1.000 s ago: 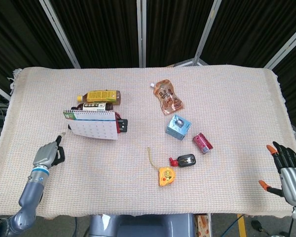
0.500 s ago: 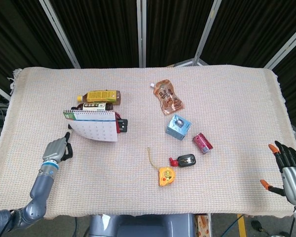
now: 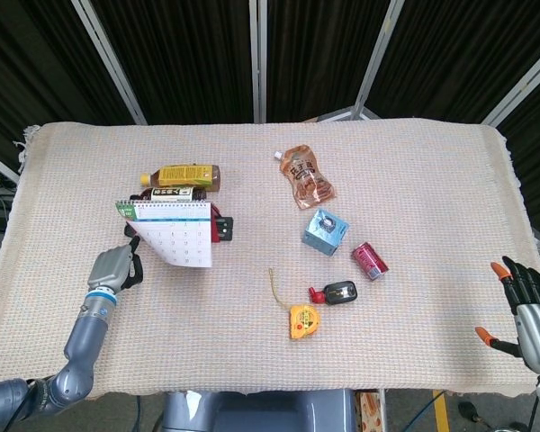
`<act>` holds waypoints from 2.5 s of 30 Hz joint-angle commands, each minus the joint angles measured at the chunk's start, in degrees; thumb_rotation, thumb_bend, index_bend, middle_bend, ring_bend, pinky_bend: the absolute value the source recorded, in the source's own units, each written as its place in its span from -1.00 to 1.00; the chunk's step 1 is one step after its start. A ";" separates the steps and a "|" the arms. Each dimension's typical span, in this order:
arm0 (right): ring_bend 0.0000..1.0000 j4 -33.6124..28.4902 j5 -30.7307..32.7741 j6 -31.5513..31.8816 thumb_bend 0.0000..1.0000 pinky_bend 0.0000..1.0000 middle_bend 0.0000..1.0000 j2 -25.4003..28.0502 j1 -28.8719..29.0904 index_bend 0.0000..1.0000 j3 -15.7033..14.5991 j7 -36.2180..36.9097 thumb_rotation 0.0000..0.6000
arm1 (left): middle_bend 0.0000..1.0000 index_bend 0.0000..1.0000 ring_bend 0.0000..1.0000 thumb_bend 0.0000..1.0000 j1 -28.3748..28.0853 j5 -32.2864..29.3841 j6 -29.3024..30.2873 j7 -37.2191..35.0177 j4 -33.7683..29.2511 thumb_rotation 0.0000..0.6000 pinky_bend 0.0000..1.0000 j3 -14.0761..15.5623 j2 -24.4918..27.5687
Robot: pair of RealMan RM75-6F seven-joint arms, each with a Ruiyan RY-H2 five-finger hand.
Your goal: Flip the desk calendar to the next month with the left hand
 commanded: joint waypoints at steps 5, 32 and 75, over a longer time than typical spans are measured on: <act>-1.00 0.03 -0.23 0.20 -0.87 -1.00 -1.00 0.09 -0.12 -0.96 -0.12 0.13 1.00 | 0.30 -0.93 0.44 0.72 -0.51 1.21 2.53 0.99 -3.07 1.00 0.11 0.15 0.75; -1.00 -0.54 -0.55 0.57 -0.87 -1.00 -1.00 0.47 -0.36 -0.96 -0.24 0.19 1.00 | 0.07 -0.67 0.26 0.70 0.33 20.22 15.17 1.26 -6.59 1.00 -0.07 0.76 1.43; -1.00 1.08 1.82 -1.12 -0.87 -1.00 -1.00 -0.93 -0.02 -0.96 0.37 -1.42 1.00 | -1.00 -1.00 -1.00 -0.66 15.61 43.37 27.78 -3.50 0.44 1.00 -1.00 15.18 5.21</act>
